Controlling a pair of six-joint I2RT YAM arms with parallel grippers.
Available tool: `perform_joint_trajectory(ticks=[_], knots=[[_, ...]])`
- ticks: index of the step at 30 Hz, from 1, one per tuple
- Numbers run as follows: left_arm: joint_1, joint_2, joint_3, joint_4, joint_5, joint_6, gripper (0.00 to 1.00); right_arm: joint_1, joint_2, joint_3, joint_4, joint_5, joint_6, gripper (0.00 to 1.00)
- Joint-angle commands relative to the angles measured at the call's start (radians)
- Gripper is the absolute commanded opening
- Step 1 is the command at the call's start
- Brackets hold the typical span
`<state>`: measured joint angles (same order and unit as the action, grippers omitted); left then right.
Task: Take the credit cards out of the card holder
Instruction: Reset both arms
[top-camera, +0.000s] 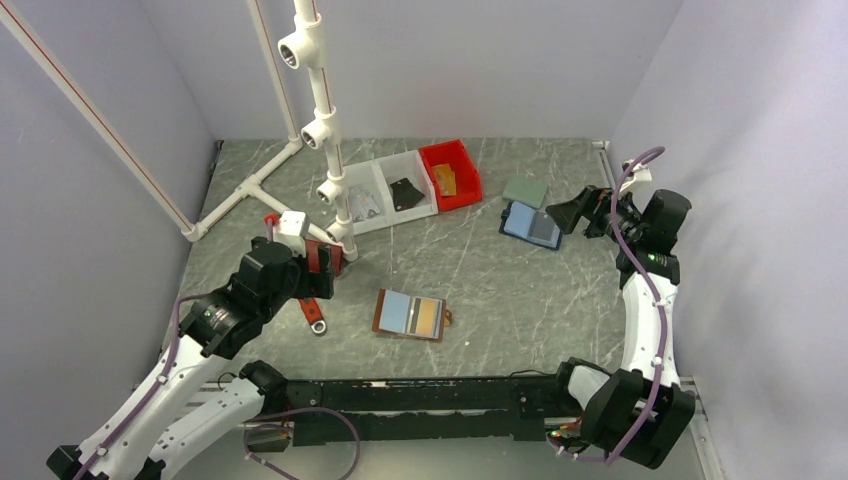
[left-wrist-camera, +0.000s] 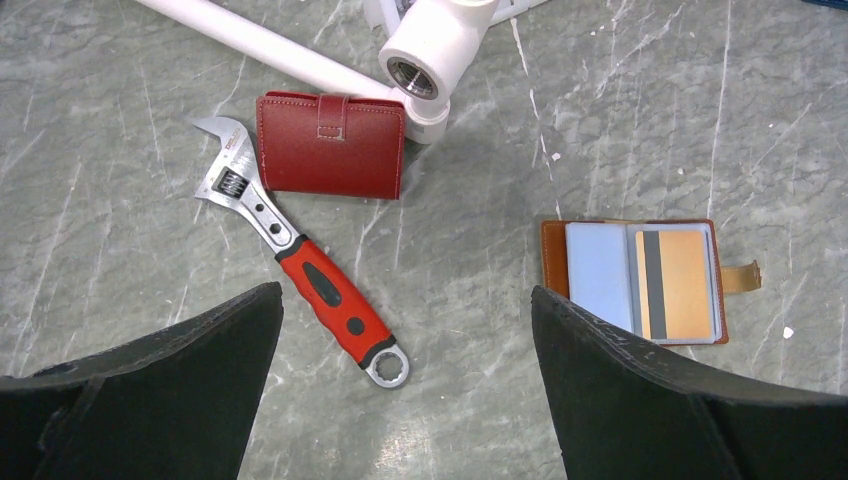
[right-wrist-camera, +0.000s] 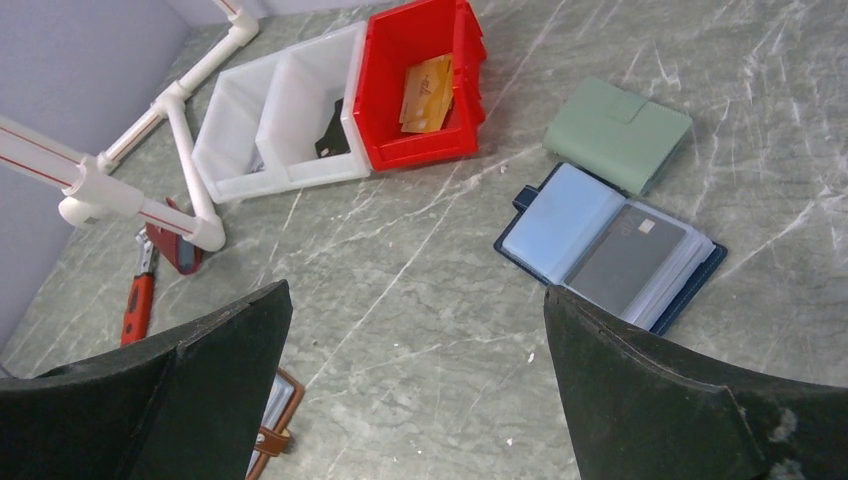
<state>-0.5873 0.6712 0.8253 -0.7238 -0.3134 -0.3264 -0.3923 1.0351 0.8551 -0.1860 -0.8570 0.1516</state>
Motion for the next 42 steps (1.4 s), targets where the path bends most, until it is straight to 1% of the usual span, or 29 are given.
perform_joint_trajectory(ticks=[1,42], knots=[[0.006,-0.006,0.018,0.012,-0.013,0.021,0.99,-0.008,-0.020,-0.003,0.044,-0.001,0.014,1.00],[0.006,-0.004,0.018,0.012,-0.017,0.023,0.99,-0.013,-0.015,-0.002,0.044,0.015,0.019,1.00]])
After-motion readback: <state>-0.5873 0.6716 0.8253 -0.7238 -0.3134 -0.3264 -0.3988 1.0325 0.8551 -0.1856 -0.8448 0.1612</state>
